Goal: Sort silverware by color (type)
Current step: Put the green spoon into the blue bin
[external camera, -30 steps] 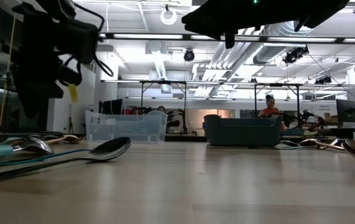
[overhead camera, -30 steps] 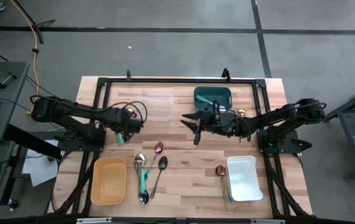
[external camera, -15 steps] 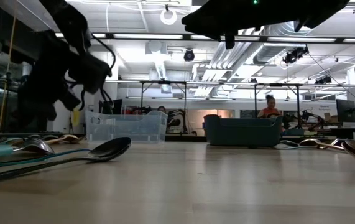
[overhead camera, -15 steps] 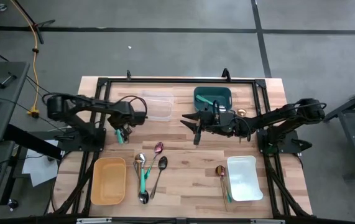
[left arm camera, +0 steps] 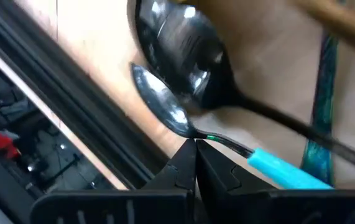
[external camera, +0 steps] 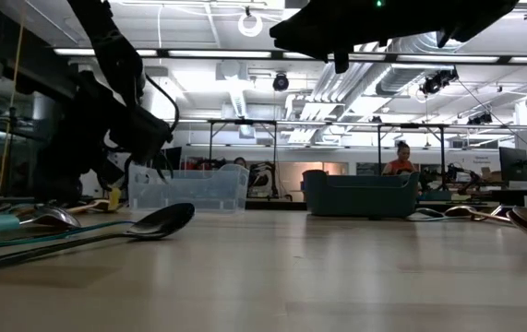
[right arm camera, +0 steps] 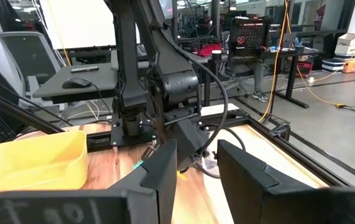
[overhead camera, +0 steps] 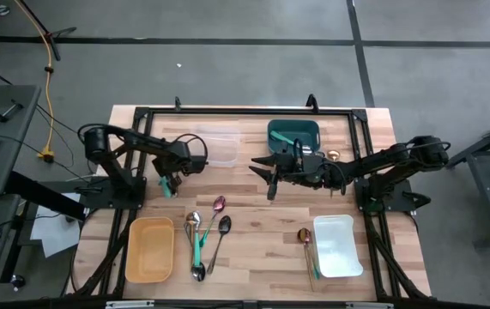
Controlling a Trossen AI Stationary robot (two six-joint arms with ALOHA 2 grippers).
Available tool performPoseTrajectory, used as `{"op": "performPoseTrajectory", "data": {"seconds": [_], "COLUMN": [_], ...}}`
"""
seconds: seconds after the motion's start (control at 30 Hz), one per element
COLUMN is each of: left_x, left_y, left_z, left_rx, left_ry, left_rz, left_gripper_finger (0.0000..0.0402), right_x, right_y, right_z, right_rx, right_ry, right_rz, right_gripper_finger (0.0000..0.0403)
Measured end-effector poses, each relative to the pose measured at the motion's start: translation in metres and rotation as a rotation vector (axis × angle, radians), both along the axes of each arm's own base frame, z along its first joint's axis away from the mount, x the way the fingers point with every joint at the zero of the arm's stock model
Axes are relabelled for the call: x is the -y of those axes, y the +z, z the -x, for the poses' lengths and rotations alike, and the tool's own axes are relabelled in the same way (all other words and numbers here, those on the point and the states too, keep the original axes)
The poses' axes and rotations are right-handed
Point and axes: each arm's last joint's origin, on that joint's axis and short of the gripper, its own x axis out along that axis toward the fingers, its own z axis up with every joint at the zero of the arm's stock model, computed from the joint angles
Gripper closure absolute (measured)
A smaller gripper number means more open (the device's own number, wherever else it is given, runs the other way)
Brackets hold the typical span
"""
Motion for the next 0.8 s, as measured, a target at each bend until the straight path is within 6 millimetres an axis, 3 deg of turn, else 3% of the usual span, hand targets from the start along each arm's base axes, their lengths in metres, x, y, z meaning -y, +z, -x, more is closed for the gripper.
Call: {"op": "performPoseTrajectory", "data": {"seconds": [0.23,0.53,0.8], "left_x": [0.002,0.027,0.049], "left_y": [-0.001,-0.003,0.014], "left_z": [-0.003,-0.014,-0.044], "left_rx": [0.017,0.072,0.194], "left_ry": [-0.032,-0.125,-0.203], "left_rz": [0.014,0.039,0.019], "left_gripper_finger": [0.0401,0.0401,0.0401], "right_x": [0.000,0.000,0.000], "right_y": [-0.001,-0.001,-0.001], "right_z": [0.000,0.000,0.000], "right_rx": [-0.012,-0.015,-0.014], "right_ry": [0.000,0.000,0.000], "right_rz": [0.001,0.001,-0.001], "right_gripper_finger": [0.0293,0.0293,0.0293]}}
